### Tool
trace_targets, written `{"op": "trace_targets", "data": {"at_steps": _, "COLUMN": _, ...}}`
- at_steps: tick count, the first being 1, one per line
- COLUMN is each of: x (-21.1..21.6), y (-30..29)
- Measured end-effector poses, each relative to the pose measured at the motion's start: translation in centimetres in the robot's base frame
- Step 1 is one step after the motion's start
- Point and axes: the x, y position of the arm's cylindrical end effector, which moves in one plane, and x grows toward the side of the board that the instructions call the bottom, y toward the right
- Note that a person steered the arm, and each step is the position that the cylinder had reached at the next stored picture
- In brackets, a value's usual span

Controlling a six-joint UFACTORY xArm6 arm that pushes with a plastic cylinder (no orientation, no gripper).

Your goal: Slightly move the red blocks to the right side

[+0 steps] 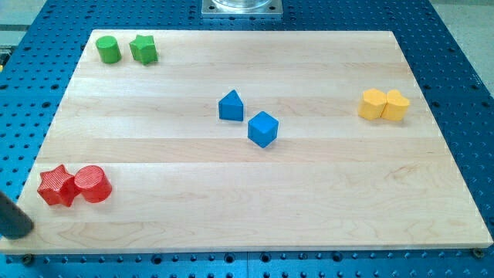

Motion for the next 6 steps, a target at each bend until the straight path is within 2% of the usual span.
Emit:
{"op": "trace_targets", "data": {"at_steps": 2, "x": -3.7, "y": -0.4}}
{"op": "trace_targets", "data": {"at_steps": 3, "x": -5.7, "y": 2.9}}
{"op": "trace_targets", "data": {"at_steps": 4, "x": -6.1, "y": 9.0}}
{"op": "trace_targets", "data": {"at_steps": 6, "x": -4.8, "y": 5.6}}
